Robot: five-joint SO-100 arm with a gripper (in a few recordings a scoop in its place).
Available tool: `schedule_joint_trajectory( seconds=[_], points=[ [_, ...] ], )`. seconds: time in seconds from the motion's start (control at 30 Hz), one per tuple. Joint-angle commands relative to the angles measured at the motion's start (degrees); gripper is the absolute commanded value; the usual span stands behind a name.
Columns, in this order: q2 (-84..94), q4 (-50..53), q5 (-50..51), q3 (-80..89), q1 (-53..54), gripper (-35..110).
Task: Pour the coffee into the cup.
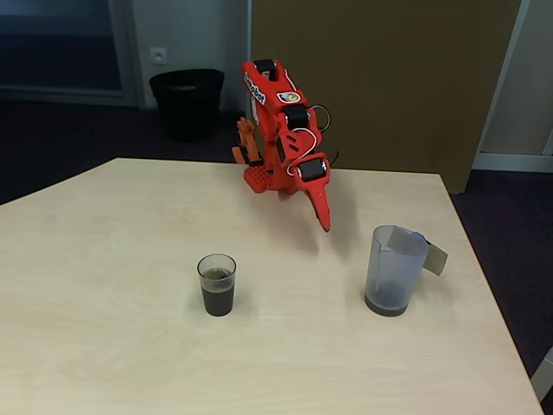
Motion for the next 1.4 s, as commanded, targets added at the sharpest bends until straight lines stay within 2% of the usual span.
schedule_joint_trajectory(
  seconds=[0.0,0.07,0.13,0.2,0.3,0.5,0.87,1.0,1.37],
  points=[
    [6.9,3.9,4.5,5.0,1.1,0],
    [8.7,7.7,3.3,5.0,3.0,0],
    [10.5,11.3,-3.1,5.0,5.4,0],
    [14.9,19.5,-6.9,5.0,7.6,0],
    [26.8,33.9,-6.7,5.0,11.2,0],
    [26.9,41.7,-9.4,5.0,17.6,2],
    [27.2,42.3,-11.2,5.1,25.1,0],
    [27.1,42.3,-14.8,5.1,26.9,0],
    [27.1,42.3,-14.9,5.1,25.8,0]
  ],
)
